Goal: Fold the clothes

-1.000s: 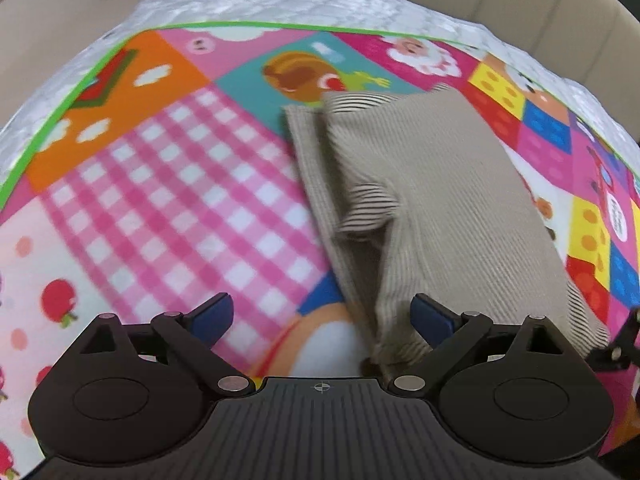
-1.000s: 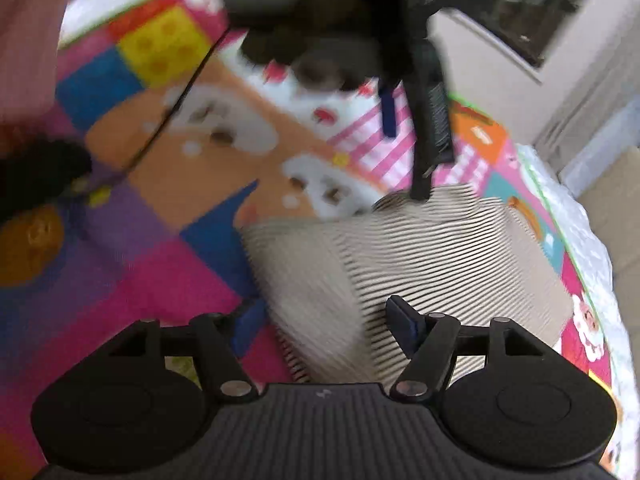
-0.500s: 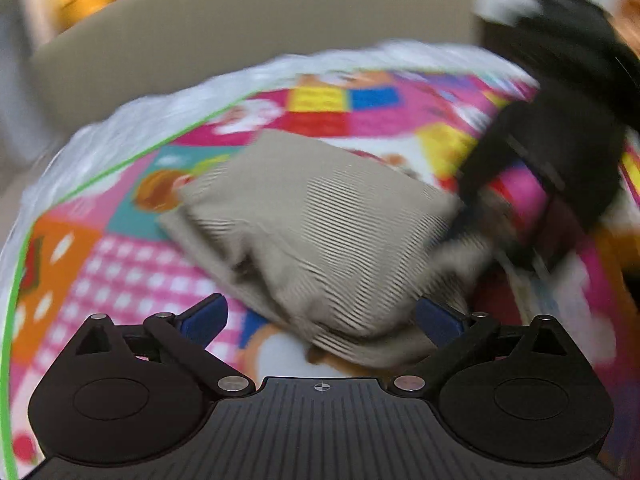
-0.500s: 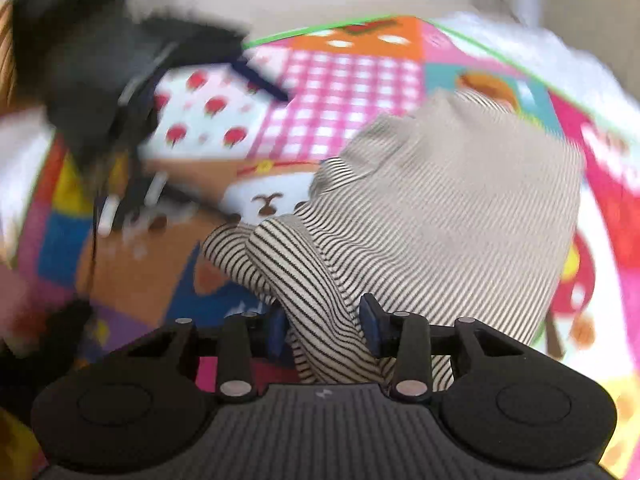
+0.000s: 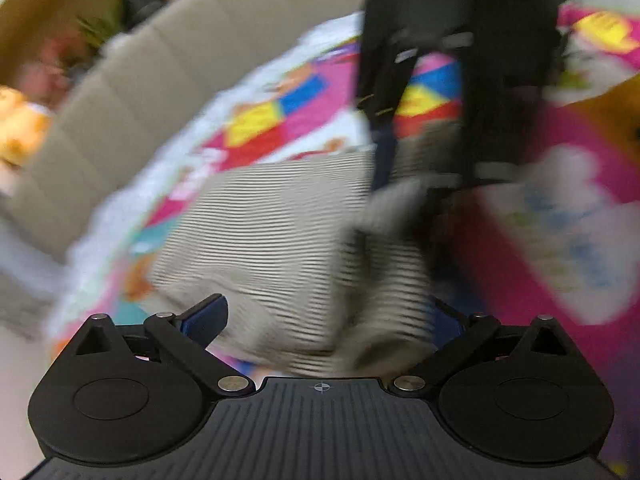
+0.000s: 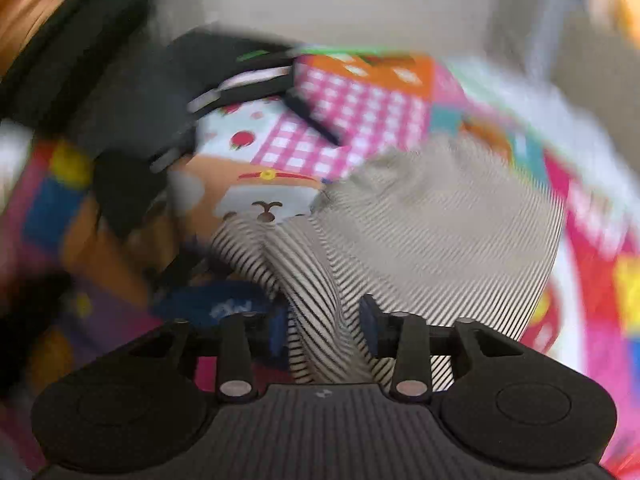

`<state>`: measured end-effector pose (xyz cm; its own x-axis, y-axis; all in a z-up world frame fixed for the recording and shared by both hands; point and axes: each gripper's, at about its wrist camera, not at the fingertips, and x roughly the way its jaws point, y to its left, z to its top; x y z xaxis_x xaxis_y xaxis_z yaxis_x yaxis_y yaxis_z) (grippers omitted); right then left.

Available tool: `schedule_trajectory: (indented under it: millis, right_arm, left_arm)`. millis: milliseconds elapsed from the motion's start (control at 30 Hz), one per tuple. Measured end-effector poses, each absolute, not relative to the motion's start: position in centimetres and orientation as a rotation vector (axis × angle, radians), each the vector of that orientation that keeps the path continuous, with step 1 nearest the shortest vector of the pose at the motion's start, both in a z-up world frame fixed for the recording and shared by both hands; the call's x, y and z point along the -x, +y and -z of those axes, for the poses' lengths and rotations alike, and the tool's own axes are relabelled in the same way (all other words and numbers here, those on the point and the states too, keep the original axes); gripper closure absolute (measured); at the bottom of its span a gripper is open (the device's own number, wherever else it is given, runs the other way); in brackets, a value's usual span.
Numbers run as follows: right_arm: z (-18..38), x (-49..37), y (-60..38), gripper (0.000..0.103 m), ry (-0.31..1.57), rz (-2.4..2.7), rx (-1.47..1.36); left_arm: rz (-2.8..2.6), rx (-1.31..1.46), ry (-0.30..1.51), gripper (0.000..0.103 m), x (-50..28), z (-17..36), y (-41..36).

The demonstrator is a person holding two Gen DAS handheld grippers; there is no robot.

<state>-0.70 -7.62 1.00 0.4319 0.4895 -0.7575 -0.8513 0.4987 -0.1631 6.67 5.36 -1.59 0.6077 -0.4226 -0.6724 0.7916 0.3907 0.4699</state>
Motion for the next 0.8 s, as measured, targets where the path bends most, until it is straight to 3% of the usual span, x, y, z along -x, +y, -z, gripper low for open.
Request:
schedule_trajectory:
  millis: [67, 167, 200, 233, 267, 467, 533, 600, 667, 800]
  right_arm:
    - [-0.3, 2.3, -7.5, 0.041, 0.611, -0.883, 0.715]
    - [1.8, 3.3, -7.5, 0.041, 0.596, -0.859, 0.827]
    - [2.5, 3.5, -7.5, 0.043, 0.592, -0.844, 0.859]
    - [2.9, 3.6, -7.7, 0.062, 0.581, -0.832, 0.893]
    - [2.8, 3.5, -7.8, 0.073, 0.579, -0.824, 0.909]
    - [0.3, 1.9, -8.0, 0.074, 0.635, -0.824, 0.883]
    - [0.2, 1.7, -7.5, 0.075, 0.655, -0.845, 0.900]
    - [0.1, 1.2, -6.9, 0.075, 0.684, -0.861, 0.917]
    - [-0.1, 0.5, -6.3, 0.075, 0.712, -0.872, 0.928]
    - [-1.2, -0.6, -5.6, 0.075, 0.757, -0.876, 0.915]
  left_arm:
    - [0.798, -0.731, 0.575, 0.000, -8.3, 0.7, 5.7]
    - [0.763, -0.518, 0.693, 0.000, -10.8, -0.3, 6.7]
    - [0.750, -0.449, 0.734, 0.000, -11.7, -0.5, 7.1]
    - [0.748, -0.390, 0.773, 0.000, -12.4, -0.6, 7.5]
    - [0.748, -0.333, 0.811, 0.000, -13.0, -0.7, 7.9]
    - [0.712, 0.058, 0.843, 0.001, -17.6, -3.7, 12.1]
    - [0.671, 0.037, 0.844, 0.002, -19.0, -3.5, 11.7]
    - [0.633, -0.002, 0.847, 0.010, -20.4, -3.1, 11.0]
    - [0.603, -0.123, 0.858, 0.026, -21.0, -1.5, 9.6]
    - [0.569, -0.216, 0.909, 0.032, -21.7, 1.4, 9.1]
